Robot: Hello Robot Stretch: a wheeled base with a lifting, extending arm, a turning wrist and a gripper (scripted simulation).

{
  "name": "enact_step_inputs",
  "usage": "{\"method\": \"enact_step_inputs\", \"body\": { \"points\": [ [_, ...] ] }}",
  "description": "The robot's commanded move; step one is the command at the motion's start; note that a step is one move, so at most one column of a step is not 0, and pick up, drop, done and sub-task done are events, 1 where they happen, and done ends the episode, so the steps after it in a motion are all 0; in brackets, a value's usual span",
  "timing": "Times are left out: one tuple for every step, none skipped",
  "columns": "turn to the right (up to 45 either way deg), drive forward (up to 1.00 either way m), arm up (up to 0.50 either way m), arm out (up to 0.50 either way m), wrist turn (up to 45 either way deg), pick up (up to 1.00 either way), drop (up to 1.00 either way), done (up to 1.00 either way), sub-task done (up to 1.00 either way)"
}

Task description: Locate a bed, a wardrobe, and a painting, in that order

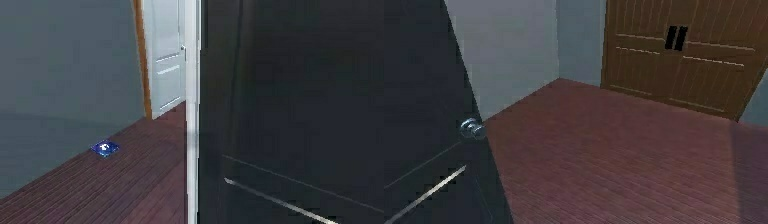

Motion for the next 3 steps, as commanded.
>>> {"method": "enact_step_inputs", "body": {
  "points": [
    [0.0,0.50,0.00,0.00,0.0,0.00,0.00,0.00,0.00],
    [-45.0,0.00,0.00,0.00,0.0,0.00,0.00,0.00,0.00],
    [-15.0,0.00,0.00,0.00,0.0,0.00,0.00,0.00,0.00]
  ]
}}
